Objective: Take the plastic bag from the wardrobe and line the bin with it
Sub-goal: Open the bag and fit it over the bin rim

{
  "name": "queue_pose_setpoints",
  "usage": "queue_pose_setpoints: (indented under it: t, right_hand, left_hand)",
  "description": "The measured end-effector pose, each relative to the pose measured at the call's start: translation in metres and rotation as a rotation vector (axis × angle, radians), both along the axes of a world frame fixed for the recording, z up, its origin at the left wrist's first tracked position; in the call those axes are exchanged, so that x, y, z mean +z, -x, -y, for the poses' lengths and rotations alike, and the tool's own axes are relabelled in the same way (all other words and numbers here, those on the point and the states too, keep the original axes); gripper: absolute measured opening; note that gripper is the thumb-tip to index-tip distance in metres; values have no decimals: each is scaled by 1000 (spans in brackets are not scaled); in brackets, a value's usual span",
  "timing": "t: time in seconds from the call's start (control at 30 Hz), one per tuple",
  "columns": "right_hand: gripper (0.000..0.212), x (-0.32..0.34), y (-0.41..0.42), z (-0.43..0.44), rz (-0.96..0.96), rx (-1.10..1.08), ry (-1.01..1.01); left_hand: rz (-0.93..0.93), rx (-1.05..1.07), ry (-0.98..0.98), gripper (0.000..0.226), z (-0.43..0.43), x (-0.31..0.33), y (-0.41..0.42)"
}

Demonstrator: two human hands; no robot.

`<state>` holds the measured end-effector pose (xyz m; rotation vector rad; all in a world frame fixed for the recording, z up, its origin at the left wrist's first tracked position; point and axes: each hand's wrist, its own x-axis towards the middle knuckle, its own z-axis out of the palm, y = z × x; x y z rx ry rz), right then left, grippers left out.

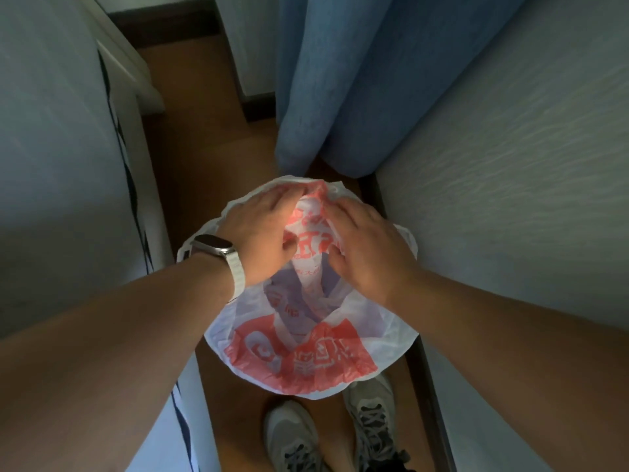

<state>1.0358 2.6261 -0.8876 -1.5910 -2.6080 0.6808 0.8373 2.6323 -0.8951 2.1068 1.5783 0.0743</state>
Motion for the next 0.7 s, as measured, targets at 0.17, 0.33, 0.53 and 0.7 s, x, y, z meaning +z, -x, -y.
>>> queue_pose_setpoints:
  t: [0.17,0.33,0.53,0.7]
  right_hand:
    - [67,-13,-4,4,54,-8,142]
    - [30,-25,-19,8,101,-187,170]
    - [27,-23,-23,12,132,-329,174]
    - [25,-22,-16,14,91,-381,187]
  left_hand:
    - [-79,103,56,54,7,-7,5]
    - [-217,105,99,25,14,-9,10]
    - [-272,196,119,31,10,0,10]
    - [-278,298,168,39,8,2,14]
